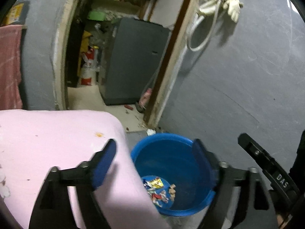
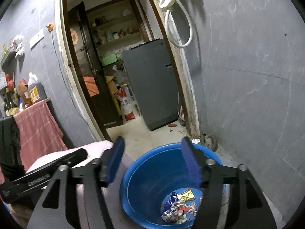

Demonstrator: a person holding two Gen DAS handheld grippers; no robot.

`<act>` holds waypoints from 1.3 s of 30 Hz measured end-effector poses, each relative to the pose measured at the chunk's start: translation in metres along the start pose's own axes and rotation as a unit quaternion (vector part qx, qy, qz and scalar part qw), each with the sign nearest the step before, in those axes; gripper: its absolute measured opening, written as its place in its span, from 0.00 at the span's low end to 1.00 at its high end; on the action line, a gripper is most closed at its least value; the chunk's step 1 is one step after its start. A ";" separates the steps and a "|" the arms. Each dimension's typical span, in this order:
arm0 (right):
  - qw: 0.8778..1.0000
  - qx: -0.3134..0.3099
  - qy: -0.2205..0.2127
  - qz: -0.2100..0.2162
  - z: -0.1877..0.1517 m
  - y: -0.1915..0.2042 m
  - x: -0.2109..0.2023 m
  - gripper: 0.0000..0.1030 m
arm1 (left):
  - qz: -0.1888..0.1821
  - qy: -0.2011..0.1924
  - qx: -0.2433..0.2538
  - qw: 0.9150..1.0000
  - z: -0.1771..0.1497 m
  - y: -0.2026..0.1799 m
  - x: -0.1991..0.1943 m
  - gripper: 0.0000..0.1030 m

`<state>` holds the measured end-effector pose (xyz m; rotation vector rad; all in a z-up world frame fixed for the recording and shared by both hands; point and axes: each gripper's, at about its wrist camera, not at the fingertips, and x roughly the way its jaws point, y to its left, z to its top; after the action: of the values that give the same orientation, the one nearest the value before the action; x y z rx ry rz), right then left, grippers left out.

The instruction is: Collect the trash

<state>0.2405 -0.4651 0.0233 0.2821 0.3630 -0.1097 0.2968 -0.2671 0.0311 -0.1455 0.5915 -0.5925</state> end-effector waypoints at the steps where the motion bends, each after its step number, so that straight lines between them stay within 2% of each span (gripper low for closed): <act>1: 1.000 -0.001 -0.004 -0.001 0.000 0.001 -0.001 0.72 | 0.004 -0.010 -0.002 1.000 0.000 0.003 -0.005 0.82; 3: 1.000 -0.004 -0.010 -0.001 0.002 0.003 -0.004 0.74 | 0.011 -0.015 0.002 1.000 0.001 0.005 -0.010 0.82; 9: 0.999 -0.017 -0.031 0.004 0.003 0.011 -0.014 0.96 | 0.033 -0.031 0.015 0.999 0.002 0.012 -0.031 0.82; 10: 0.999 -0.021 -0.038 0.006 0.004 0.014 -0.018 1.00 | 0.035 -0.036 0.013 0.999 0.001 0.013 -0.036 0.87; 12: 0.998 -0.028 -0.048 0.008 0.003 0.018 -0.024 1.00 | 0.042 -0.052 0.009 0.998 0.001 0.015 -0.047 0.96; 14: 0.998 -0.034 -0.055 0.011 0.004 0.023 -0.031 1.00 | 0.042 -0.072 0.006 0.996 0.000 0.019 -0.061 0.96; 23: 0.992 -0.076 -0.100 0.017 0.005 0.056 -0.081 1.00 | 0.045 -0.114 0.000 0.992 0.001 0.028 -0.116 0.98; 29: 0.988 -0.103 -0.112 0.021 0.000 0.076 -0.113 1.00 | 0.052 -0.129 0.011 0.990 -0.014 0.028 -0.154 0.98; 39: 0.986 -0.123 -0.111 0.031 -0.025 0.101 -0.155 1.00 | 0.069 -0.125 0.022 0.990 -0.049 0.030 -0.207 0.98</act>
<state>0.1037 -0.3530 0.0833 0.0348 0.1433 -0.0339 0.1453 -0.1239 0.0815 -0.1330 0.3423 -0.4445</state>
